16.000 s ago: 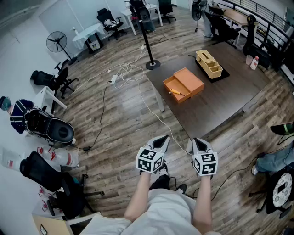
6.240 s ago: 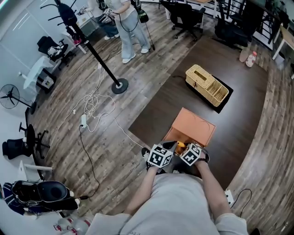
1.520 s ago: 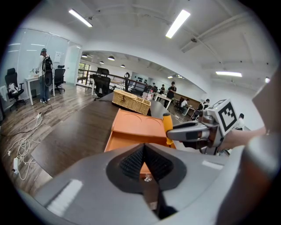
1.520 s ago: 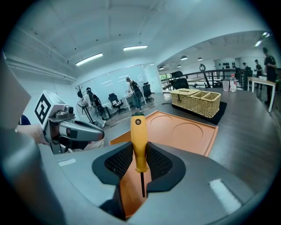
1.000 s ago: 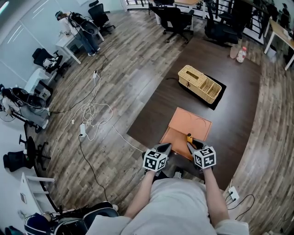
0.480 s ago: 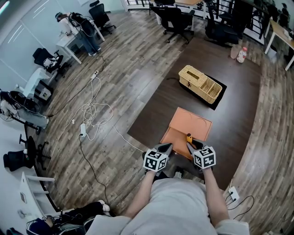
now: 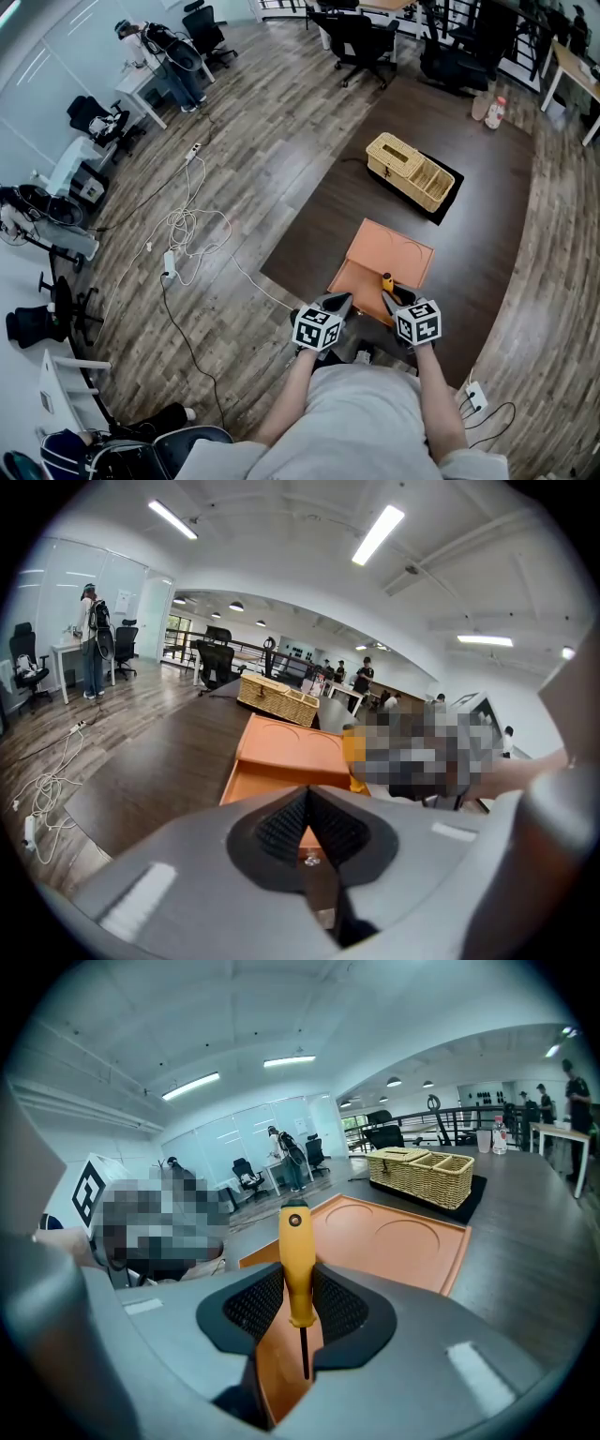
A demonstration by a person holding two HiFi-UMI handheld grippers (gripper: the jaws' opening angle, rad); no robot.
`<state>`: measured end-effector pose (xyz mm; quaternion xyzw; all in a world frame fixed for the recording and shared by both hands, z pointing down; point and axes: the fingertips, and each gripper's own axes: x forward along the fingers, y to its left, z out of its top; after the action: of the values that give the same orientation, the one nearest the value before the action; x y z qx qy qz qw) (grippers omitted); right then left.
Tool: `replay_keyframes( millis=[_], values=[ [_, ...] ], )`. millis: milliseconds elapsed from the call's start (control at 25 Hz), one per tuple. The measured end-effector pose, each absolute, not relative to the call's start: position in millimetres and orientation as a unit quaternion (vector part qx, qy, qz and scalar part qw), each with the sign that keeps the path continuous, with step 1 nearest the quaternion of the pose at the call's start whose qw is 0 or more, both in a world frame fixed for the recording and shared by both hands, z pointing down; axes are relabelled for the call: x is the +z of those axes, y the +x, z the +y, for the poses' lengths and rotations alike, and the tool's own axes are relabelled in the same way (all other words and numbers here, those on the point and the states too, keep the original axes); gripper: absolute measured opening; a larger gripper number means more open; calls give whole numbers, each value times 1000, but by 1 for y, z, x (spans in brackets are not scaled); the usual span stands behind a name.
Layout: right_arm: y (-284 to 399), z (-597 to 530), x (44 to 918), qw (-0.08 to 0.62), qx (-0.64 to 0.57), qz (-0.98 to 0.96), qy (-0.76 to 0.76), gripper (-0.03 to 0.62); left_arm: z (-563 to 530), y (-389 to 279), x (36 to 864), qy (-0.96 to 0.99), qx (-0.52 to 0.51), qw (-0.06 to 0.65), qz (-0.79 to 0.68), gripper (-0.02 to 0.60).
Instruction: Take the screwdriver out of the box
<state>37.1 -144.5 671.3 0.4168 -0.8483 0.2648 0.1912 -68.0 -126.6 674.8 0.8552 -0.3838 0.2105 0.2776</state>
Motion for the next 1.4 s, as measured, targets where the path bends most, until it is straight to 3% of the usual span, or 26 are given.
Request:
replay_keyframes(
  millis=[1400],
  values=[
    [38, -144, 676, 198, 259, -847, 419, 98, -126, -68, 677, 856, 211, 278, -382, 54]
  ],
)
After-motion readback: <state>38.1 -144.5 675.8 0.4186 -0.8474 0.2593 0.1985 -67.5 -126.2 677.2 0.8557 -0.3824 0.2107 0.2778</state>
